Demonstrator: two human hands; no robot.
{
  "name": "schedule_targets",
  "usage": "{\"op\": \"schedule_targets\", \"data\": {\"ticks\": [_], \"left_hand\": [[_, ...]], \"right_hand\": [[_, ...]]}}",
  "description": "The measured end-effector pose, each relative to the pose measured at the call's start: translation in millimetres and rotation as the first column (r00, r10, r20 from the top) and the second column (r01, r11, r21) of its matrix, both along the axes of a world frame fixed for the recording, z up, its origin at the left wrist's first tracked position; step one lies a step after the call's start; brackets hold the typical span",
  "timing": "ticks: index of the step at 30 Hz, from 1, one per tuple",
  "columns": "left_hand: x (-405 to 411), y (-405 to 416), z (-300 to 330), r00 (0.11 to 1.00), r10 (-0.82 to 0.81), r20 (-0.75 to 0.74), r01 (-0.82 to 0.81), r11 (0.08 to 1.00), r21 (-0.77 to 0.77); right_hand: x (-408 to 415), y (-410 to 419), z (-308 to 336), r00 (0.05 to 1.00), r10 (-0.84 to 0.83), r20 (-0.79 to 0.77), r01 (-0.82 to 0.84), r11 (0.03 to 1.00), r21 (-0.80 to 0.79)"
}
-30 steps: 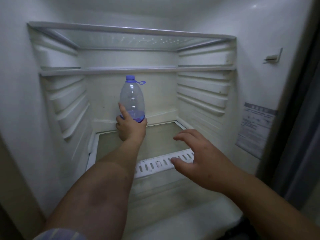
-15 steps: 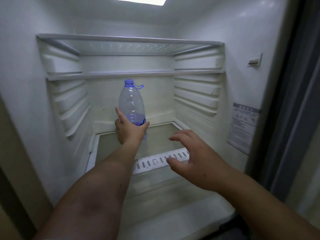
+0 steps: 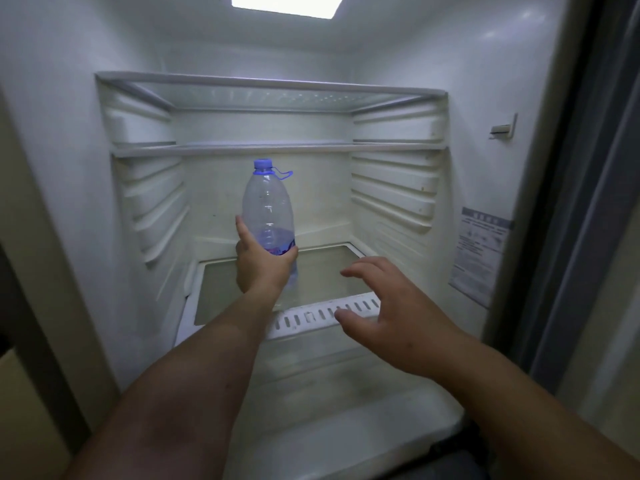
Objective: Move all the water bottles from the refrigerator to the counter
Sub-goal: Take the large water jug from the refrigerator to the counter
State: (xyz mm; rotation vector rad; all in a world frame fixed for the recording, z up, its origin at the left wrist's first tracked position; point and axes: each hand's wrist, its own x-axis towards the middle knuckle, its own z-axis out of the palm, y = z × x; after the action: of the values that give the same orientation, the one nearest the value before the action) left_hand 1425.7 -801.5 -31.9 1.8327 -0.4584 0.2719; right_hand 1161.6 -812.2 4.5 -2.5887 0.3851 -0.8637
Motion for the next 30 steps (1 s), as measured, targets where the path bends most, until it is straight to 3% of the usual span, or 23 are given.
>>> {"op": "schedule_targets", "data": {"ticks": [17, 30], "left_hand": [[-117, 63, 2, 0.978, -0.194, 0.071, 0.198, 0.979, -0.057], [-217, 129, 7, 0.938, -0.297, 0.179, 0.31, 0.949, -0.05]], "right_hand": [[-60, 19, 3, 0.991, 0.049, 0.125, -0.05, 0.999, 0.001], [-137, 28, 1, 0.987, 0.113, 0.117, -0.119, 0.992, 0.042]]}}
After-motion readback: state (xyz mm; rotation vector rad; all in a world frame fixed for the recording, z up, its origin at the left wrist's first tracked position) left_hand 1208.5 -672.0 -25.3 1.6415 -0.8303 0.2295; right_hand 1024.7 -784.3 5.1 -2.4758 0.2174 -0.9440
